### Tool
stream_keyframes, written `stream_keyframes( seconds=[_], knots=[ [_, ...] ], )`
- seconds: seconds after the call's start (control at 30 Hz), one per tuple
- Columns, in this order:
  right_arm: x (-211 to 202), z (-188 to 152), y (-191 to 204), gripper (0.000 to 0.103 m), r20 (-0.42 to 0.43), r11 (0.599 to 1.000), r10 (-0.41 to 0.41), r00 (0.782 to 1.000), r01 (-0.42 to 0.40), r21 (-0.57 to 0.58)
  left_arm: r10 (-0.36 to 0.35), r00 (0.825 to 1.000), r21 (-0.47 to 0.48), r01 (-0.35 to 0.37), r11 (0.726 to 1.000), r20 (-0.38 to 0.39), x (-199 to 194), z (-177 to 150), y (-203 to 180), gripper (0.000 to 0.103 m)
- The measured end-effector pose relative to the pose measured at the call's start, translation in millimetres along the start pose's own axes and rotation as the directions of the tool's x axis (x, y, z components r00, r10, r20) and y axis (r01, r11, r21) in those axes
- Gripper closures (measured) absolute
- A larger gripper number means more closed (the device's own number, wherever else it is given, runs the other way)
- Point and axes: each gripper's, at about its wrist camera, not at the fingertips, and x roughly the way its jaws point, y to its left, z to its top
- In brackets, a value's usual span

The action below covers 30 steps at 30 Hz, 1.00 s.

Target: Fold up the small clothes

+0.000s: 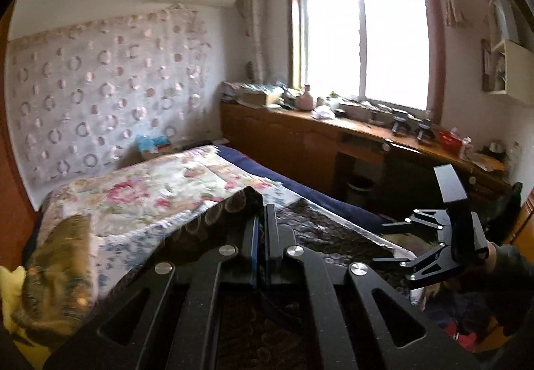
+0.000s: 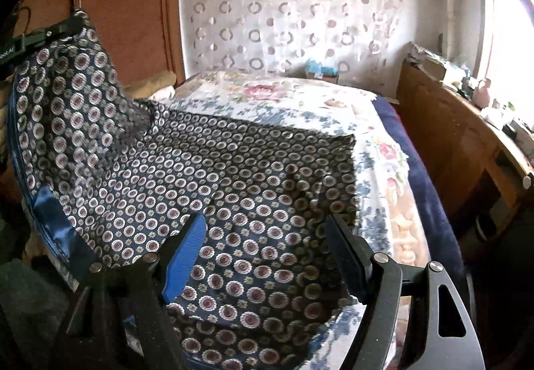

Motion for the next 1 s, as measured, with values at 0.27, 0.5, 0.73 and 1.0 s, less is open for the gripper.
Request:
stream_keyframes(
  seconds=[0.27, 0.5, 0.73, 1.0],
  knots=[
    [6.3, -7.2, -5.1, 0.027, -0.009, 1.0, 0.0, 1.0, 0.001, 0.028, 0.014, 0.996, 0.01, -0.013, 1.0, -0.093, 32.8, -33.5, -10.1, 0.062],
    [10.7, -2.7, -1.8, 0.027, -0.012, 0.999, 0.024, 1.0, -0.024, 0.03, 0.041, 0.993, -0.033, -0.045, 0.998, -0.114, 26.1, -52.3, 3.0, 0.026],
    [27.1, 1.8, 14.1, 0.027, -0.035, 0.998, 0.063, 0.997, -0.064, -0.005, 0.106, 0.986, -0.074, -0.116, 0.991, -0.126, 9.2, -77.6, 23.3, 0.026],
    [38.6, 4.1, 34.4, 0.027, -0.059, 0.992, 0.113, 0.992, -0.117, -0.055, 0.152, 0.975, -0.115, -0.172, 0.978, -0.159, -3.9, -99.8, 44.1, 0.026]
  ],
)
